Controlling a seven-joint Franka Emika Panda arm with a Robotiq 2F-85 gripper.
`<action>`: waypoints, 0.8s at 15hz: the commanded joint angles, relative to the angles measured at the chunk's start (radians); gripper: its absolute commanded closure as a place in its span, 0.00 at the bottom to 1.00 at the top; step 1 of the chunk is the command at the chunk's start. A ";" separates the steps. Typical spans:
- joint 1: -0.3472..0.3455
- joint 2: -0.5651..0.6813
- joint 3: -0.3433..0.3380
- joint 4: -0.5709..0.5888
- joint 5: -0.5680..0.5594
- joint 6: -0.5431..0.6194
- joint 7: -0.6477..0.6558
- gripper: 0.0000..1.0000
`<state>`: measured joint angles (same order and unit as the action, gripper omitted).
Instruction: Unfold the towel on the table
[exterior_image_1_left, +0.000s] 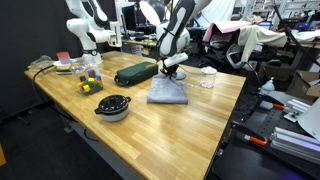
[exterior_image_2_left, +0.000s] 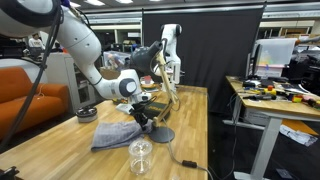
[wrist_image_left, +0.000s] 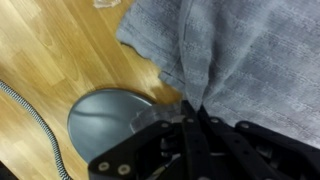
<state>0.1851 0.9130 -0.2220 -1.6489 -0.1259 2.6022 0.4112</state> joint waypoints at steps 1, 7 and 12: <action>0.011 -0.110 0.018 -0.121 -0.010 0.066 -0.046 0.99; 0.034 -0.364 0.052 -0.401 -0.061 0.073 -0.170 0.99; -0.024 -0.503 0.123 -0.624 -0.071 0.060 -0.313 0.99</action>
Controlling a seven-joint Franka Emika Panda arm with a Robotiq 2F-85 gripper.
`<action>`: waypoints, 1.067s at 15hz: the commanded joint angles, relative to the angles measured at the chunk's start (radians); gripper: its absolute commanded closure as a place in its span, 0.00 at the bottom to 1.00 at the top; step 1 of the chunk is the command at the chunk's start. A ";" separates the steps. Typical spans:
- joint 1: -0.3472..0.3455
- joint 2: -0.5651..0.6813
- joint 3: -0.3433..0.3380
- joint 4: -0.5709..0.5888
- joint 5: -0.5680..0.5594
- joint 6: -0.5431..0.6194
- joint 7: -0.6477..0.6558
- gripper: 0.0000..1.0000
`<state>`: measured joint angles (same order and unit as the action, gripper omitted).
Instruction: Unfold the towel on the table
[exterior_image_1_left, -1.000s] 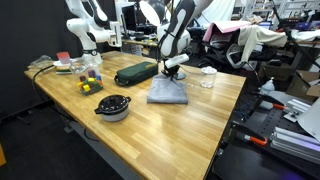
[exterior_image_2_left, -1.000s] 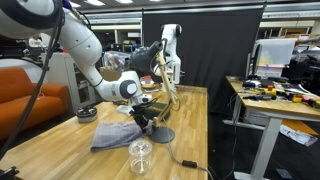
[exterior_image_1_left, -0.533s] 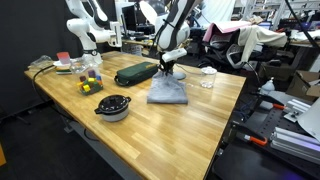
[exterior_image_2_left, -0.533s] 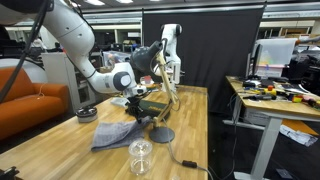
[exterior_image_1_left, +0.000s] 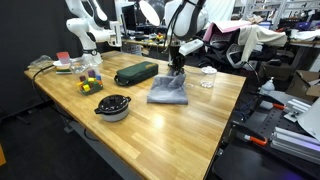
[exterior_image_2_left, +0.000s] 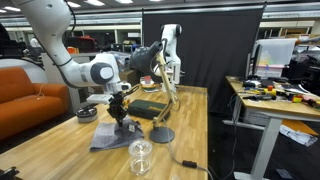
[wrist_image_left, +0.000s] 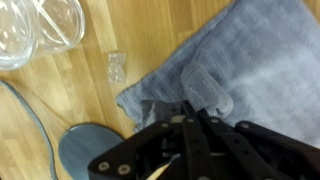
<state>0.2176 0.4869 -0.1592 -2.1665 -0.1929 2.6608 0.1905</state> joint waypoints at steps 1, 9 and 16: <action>-0.059 -0.089 0.073 -0.134 -0.009 0.001 -0.114 0.99; 0.129 -0.073 0.027 -0.122 -0.286 0.039 0.075 0.99; 0.257 -0.104 0.054 -0.058 -0.627 -0.074 0.380 0.99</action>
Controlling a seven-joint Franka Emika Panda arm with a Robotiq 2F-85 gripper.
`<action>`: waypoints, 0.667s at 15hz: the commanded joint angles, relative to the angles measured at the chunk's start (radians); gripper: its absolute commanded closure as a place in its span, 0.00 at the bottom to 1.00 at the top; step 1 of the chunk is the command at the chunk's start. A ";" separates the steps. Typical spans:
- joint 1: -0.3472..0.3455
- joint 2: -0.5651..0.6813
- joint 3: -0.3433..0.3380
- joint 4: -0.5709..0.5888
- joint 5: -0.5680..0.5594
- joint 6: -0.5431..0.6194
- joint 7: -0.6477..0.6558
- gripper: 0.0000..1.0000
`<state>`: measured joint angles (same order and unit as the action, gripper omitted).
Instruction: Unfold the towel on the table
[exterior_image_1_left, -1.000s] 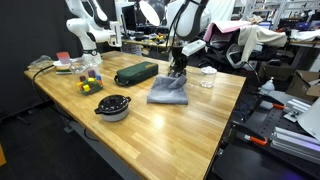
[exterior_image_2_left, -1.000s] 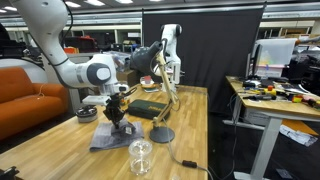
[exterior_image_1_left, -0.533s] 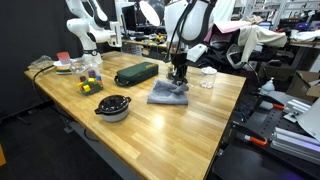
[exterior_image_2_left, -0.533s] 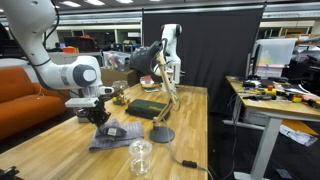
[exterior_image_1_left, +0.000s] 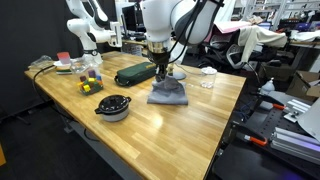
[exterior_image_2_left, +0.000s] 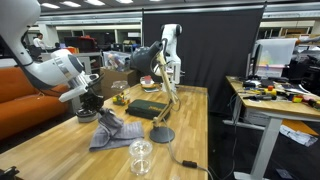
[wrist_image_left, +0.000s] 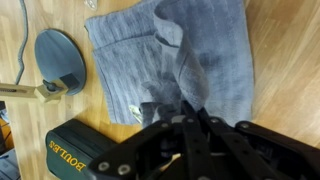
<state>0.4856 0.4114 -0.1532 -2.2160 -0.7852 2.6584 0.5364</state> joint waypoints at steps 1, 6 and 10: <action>-0.015 -0.033 0.074 -0.012 -0.018 -0.106 0.035 0.99; -0.059 -0.057 0.186 -0.036 0.078 -0.203 0.009 0.99; -0.094 -0.078 0.250 -0.055 0.222 -0.189 -0.079 0.99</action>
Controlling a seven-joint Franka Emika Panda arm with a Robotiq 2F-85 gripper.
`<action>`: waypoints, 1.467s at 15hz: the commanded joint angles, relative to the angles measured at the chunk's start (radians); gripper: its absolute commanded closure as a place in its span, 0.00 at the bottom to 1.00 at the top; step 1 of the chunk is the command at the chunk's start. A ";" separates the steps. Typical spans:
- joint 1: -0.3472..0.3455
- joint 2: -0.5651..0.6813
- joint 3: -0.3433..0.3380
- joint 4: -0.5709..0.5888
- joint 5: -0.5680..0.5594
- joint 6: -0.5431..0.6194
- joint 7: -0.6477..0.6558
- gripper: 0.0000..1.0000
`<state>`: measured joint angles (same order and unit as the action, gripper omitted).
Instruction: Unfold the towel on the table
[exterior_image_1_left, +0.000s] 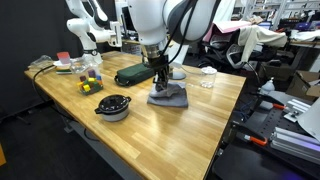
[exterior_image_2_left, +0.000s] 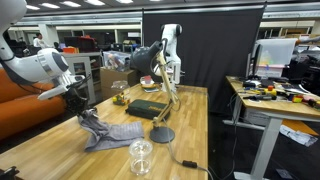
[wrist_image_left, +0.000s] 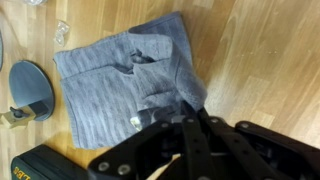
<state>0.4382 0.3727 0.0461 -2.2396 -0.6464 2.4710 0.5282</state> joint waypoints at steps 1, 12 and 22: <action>-0.053 -0.042 0.060 -0.034 0.120 0.004 -0.093 0.99; -0.039 -0.026 0.059 -0.016 0.183 0.010 -0.125 0.99; 0.082 -0.056 0.158 -0.108 0.094 0.033 -0.140 0.99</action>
<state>0.5232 0.3449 0.1927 -2.3052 -0.5374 2.4863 0.4151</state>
